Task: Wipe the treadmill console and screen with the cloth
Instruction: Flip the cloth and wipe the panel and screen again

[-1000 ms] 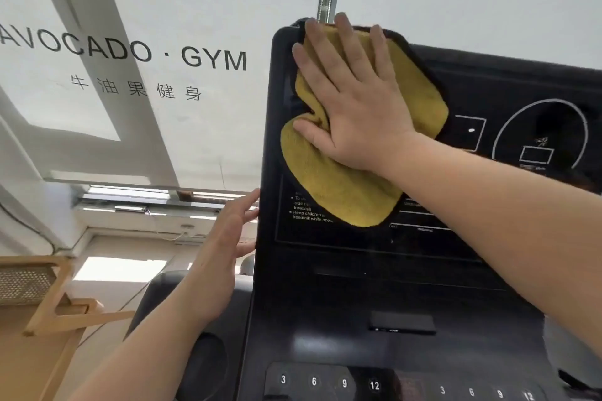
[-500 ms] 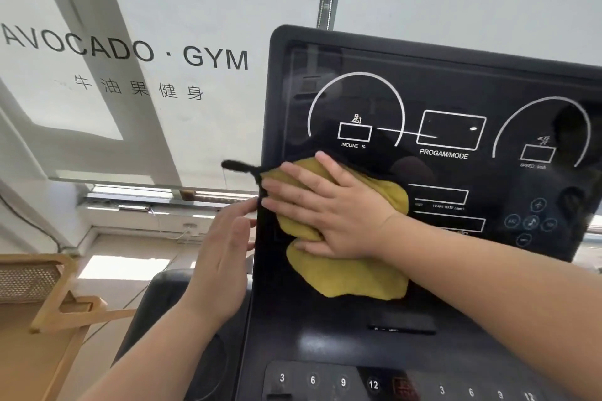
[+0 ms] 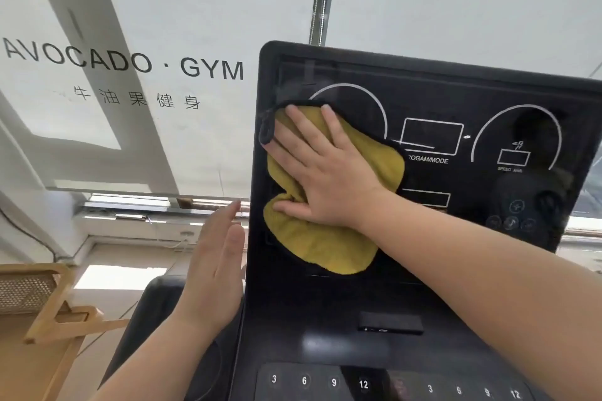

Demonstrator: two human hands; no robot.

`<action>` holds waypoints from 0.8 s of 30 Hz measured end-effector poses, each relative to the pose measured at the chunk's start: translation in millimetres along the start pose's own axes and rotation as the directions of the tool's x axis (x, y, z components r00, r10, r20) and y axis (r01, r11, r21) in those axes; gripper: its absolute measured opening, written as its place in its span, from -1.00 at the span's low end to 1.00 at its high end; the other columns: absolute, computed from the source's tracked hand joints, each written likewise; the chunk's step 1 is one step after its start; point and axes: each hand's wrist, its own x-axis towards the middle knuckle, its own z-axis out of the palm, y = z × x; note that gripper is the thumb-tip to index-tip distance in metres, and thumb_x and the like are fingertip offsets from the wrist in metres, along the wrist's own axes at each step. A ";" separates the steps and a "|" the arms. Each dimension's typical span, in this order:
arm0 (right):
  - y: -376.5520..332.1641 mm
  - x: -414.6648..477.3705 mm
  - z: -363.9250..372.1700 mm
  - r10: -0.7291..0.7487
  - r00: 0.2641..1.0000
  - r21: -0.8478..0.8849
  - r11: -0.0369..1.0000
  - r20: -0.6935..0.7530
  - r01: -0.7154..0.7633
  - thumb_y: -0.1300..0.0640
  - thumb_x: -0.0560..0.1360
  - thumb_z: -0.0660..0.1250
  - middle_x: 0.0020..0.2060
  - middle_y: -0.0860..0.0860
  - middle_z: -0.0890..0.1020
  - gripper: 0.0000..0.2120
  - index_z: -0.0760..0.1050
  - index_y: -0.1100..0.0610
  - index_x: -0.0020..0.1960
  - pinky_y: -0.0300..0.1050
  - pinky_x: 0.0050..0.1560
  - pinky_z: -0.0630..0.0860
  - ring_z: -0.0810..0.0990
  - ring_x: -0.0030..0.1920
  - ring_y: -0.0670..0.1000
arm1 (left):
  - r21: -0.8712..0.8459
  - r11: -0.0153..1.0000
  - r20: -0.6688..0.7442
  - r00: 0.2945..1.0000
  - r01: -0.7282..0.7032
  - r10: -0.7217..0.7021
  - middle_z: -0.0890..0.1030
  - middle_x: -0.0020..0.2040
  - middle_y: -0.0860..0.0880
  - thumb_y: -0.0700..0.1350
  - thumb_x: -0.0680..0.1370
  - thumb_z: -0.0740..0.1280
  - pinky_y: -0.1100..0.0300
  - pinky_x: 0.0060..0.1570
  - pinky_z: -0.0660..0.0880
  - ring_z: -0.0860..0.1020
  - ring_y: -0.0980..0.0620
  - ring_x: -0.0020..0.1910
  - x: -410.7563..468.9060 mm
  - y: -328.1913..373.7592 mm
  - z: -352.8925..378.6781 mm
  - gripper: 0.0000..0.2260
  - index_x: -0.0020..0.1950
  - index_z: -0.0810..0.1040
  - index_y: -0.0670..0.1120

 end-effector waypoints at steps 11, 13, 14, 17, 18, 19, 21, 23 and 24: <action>79.8 -64.2 1.0 0.582 0.813 0.068 0.810 0.025 -0.583 -0.64 0.41 0.04 0.65 0.27 -0.11 0.16 -0.15 0.14 0.68 0.51 0.54 -0.17 -0.16 0.62 0.42 | 0.213 0.977 0.087 0.996 -0.030 0.011 0.13 0.57 0.26 0.38 0.50 -0.14 0.56 0.38 -0.15 -0.07 0.59 0.43 6.3 26.2 12.0 -0.26 0.62 0.11 0.09; 86.5 -38.1 -9.1 0.658 0.752 0.113 0.745 0.041 -0.658 -0.66 0.40 -0.01 0.66 0.24 -0.14 0.17 -0.20 0.13 0.68 0.53 0.53 -0.18 -0.19 0.62 0.39 | 0.179 0.984 0.089 0.996 -0.006 -0.010 0.15 0.57 0.27 0.39 0.48 -0.12 0.60 0.36 -0.14 -0.06 0.63 0.41 7.5 26.1 8.5 -0.26 0.61 0.14 0.11; 85.2 -23.2 -13.0 0.677 0.735 0.135 0.725 0.041 -0.675 -0.66 0.41 -0.03 0.66 0.22 -0.14 0.17 -0.21 0.12 0.68 0.54 0.52 -0.18 -0.19 0.63 0.38 | 0.156 0.988 0.086 0.996 0.006 -0.020 0.16 0.58 0.27 0.39 0.48 -0.11 0.57 0.38 -0.12 -0.04 0.59 0.43 7.9 26.0 7.3 -0.26 0.60 0.15 0.12; 63.1 18.4 -20.8 0.653 0.758 0.185 0.743 0.013 -0.643 -0.63 0.44 -0.08 0.67 0.18 -0.13 0.11 -0.19 0.12 0.69 0.54 0.51 -0.19 -0.19 0.64 0.34 | 0.140 0.990 0.079 0.996 0.020 -0.031 0.17 0.58 0.27 0.41 0.48 -0.12 0.51 0.40 -0.09 -0.03 0.58 0.44 6.2 26.3 9.2 -0.27 0.61 0.15 0.14; 51.9 28.7 -21.8 0.621 0.784 0.191 0.769 0.001 -0.610 -0.61 0.46 -0.09 0.67 0.17 -0.14 0.08 -0.19 0.13 0.69 0.53 0.51 -0.19 -0.20 0.64 0.32 | 0.146 0.989 0.072 0.997 0.022 -0.033 0.16 0.58 0.27 0.41 0.48 -0.12 0.52 0.39 -0.09 -0.04 0.61 0.42 5.5 26.1 10.2 -0.27 0.60 0.14 0.15; 40.3 36.6 -21.6 0.586 0.810 0.191 0.796 -0.007 -0.575 -0.59 0.48 -0.09 0.67 0.17 -0.14 0.06 -0.19 0.13 0.69 0.53 0.51 -0.19 -0.20 0.64 0.31 | 0.154 0.988 0.065 0.997 0.021 -0.032 0.16 0.58 0.28 0.41 0.48 -0.12 0.55 0.37 -0.10 -0.05 0.62 0.41 4.4 26.5 10.9 -0.27 0.60 0.14 0.16; 21.9 43.8 -20.6 0.524 0.851 0.180 0.839 -0.013 -0.514 -0.55 0.51 -0.09 0.67 0.17 -0.15 0.01 -0.17 0.12 0.69 0.50 0.52 -0.18 -0.21 0.65 0.29 | 0.206 0.978 0.063 0.998 -0.026 0.013 0.16 0.59 0.23 0.41 0.50 -0.10 0.53 0.39 -0.09 -0.02 0.55 0.46 3.3 26.5 11.4 -0.28 0.61 0.13 0.12; 15.6 39.5 -18.6 0.465 0.885 0.169 0.874 -0.021 -0.455 -0.52 0.53 -0.07 0.68 0.15 -0.13 -0.03 -0.14 0.10 0.69 0.45 0.54 -0.18 -0.19 0.65 0.26 | 0.309 0.942 0.059 0.991 -0.130 0.117 0.17 0.62 0.11 0.39 0.54 -0.08 0.42 0.47 -0.08 0.02 0.31 0.57 2.4 27.8 12.2 -0.25 0.64 0.12 0.02; 17.5 33.5 -16.7 0.434 0.901 0.165 0.891 -0.028 -0.424 -0.51 0.54 -0.05 0.68 0.14 -0.11 -0.05 -0.13 0.08 0.69 0.43 0.55 -0.18 -0.18 0.66 0.25 | 0.352 0.921 0.058 0.986 -0.168 0.158 0.16 0.63 0.06 0.41 0.55 -0.09 0.36 0.51 -0.08 0.02 0.21 0.60 2.3 29.2 13.6 -0.22 0.64 0.11 -0.03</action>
